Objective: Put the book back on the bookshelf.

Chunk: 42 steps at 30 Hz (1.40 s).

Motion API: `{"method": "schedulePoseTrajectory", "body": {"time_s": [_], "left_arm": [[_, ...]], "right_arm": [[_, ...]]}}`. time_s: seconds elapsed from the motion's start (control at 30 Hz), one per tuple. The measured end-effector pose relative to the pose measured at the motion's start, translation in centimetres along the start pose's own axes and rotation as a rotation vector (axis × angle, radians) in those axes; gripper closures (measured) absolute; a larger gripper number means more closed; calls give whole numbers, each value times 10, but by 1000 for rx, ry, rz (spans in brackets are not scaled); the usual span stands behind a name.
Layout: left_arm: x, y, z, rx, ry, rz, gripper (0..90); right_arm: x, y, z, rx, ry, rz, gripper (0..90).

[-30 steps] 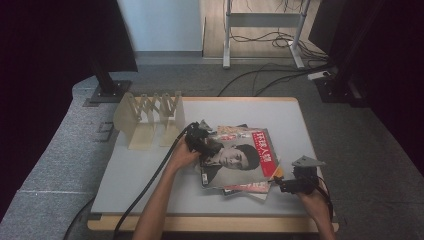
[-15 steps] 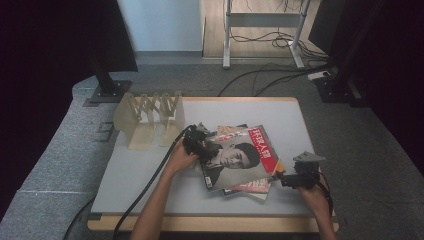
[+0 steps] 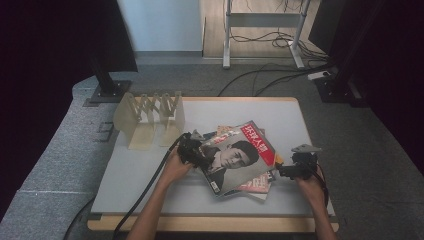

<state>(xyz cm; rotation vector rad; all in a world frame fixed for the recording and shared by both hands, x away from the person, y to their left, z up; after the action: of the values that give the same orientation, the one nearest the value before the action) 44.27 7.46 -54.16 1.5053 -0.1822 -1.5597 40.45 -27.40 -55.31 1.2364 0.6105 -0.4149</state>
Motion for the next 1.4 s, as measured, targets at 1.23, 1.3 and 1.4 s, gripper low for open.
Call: {"method": "schedulePoseTrajectory", "body": {"time_s": [1.23,1.3,1.4], "left_arm": [[-14,-35,54,12,-11,11,0],[-15,-37,57,11,-17,11,0],[-15,-39,61,9,-24,21,0]], "right_arm": [[20,25,-9,-11,-20,12,19],[22,27,-8,-8,-25,11,20],[24,28,-7,1,-25,12,22]]}}
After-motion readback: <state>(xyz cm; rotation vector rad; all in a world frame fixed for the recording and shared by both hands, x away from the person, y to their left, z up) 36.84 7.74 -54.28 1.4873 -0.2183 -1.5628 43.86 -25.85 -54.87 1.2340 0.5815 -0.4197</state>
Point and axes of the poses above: each handheld gripper's, and its own axes: x roughly forward along the jaws, y roughly out of its top, z roughly to its right, the point moved 6 cm from there along x, roughly forward along the jaws, and after that the axes turned 15 degrees about -y, right-handed, at the moved point
